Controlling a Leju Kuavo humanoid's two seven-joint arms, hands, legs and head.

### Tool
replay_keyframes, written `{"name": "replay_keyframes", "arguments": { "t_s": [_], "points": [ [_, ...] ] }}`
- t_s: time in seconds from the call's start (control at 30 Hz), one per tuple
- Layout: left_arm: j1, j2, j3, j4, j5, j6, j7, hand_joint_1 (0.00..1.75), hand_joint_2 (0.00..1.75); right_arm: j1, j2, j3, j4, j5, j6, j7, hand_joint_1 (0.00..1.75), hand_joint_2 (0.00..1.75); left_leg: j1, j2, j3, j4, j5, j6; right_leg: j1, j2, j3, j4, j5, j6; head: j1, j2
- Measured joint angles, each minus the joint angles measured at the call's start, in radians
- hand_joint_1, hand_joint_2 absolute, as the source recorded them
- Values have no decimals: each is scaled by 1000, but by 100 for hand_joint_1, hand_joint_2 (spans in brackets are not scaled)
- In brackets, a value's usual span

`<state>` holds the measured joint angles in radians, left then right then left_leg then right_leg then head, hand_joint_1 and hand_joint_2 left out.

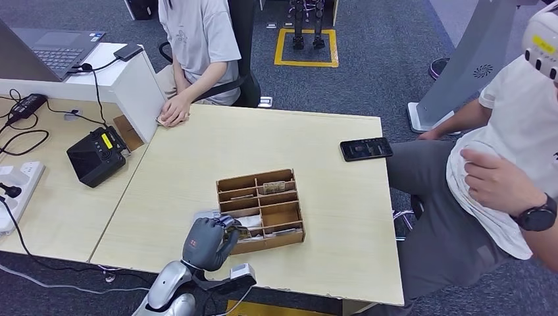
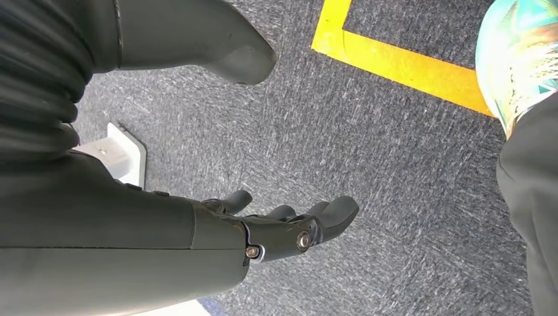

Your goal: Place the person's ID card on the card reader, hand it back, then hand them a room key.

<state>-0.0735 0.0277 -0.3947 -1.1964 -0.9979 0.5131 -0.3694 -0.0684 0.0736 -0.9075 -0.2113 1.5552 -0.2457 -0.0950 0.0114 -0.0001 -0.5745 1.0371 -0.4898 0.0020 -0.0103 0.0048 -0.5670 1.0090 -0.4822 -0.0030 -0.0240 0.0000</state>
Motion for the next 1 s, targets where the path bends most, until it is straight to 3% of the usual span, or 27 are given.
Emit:
{"name": "replay_keyframes", "arguments": {
  "t_s": [0.5, 0.6, 0.8, 0.9, 1.0],
  "points": [
    [-10, 34, 6, -66, 108, -65, -49, 175, 175, 0, 0, -1, 0, 1, 0, -1, 0, 175, 0, 0, 0, 0, 0, 0, 0, 0, -1, 0, 0, 0, 0, 0],
    [-56, 87, 11, -156, 216, -150, -48, 175, 175, 0, 0, -4, 0, 1, 0, -2, 0, 175, 1, -1, -1, 0, 2, 0, 1, 0, -1, 0, 0, 0, 0, 0],
    [-258, 258, 107, -359, 447, -398, 8, 175, 175, 0, 0, -8, 0, 2, 8, -2, 0, 175, 2, -1, -1, 0, 5, -4, 2, -1, -2, 3, 3, -3, 0, 0],
    [-327, 314, 159, -408, 477, -444, 30, 175, 175, 0, 0, -8, 0, 2, 16, 2, 0, 175, 2, -1, -1, 0, 5, -4, 2, 0, -3, 3, 3, -3, 0, 0],
    [-350, 339, 193, -427, 459, -444, 38, 175, 175, 0, 2, -8, 0, 2, 16, -1, 0, 175, 2, -1, -1, 0, 5, -4, 2, 0, -3, 3, 3, -3, 0, 0]
  ]
}}
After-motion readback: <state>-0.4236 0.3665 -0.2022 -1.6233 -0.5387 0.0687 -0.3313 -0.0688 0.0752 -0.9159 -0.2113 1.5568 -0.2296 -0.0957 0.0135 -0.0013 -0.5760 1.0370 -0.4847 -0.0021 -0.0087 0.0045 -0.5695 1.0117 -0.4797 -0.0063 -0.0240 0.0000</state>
